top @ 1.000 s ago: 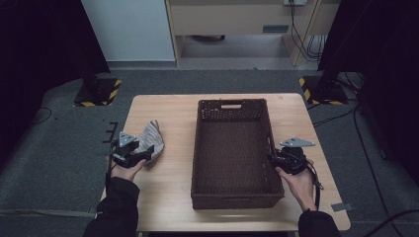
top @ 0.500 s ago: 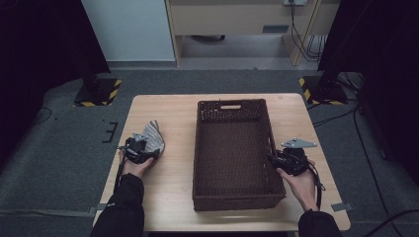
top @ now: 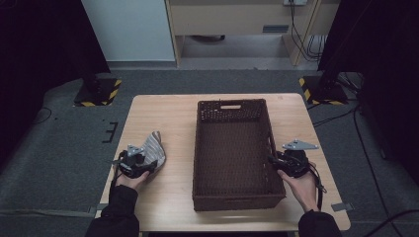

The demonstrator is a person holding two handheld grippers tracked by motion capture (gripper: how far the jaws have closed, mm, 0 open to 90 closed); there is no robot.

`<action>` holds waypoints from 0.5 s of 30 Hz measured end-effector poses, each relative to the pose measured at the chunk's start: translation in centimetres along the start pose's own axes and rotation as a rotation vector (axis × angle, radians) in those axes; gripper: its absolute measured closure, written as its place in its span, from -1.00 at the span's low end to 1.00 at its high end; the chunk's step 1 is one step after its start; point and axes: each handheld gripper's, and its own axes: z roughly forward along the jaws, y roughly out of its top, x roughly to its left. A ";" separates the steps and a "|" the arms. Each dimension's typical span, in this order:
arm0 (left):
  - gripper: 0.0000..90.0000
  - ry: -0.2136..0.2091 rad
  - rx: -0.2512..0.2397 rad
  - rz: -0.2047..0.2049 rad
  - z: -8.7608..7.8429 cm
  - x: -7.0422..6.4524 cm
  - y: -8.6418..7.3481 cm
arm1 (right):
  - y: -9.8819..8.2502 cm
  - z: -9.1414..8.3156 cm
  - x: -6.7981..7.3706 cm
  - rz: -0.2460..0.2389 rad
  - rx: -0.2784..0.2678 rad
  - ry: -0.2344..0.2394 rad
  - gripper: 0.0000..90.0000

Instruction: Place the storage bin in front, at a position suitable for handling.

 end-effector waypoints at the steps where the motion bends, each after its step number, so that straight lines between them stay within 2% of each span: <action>1: -0.17 0.003 -0.020 -0.005 0.0 0.1 0.3 | 0.0 0.0 0.0 0.002 -0.004 0.000 0.36; 3: -0.24 0.018 -0.041 -0.018 0.3 0.5 0.7 | 0.0 0.0 -0.1 0.010 -0.005 0.005 0.31; 5: -0.31 0.029 -0.039 -0.021 0.9 0.8 1.0 | 0.1 -0.1 -0.2 0.014 -0.012 0.005 0.25; 8: -0.36 0.033 0.000 -0.031 2.2 1.3 0.9 | 0.1 -0.1 -0.5 0.020 -0.021 0.004 0.16; 10: -0.40 0.024 0.034 -0.017 2.7 1.3 0.8 | 0.0 0.0 -0.5 0.025 -0.021 0.002 0.12; 13: -0.46 0.040 0.065 0.033 3.2 0.7 0.7 | 0.1 -0.1 -0.5 0.027 -0.030 0.001 0.06; 15: -0.50 0.047 0.084 0.051 3.5 0.5 0.5 | 0.1 -0.2 -0.6 0.033 -0.040 -0.004 0.03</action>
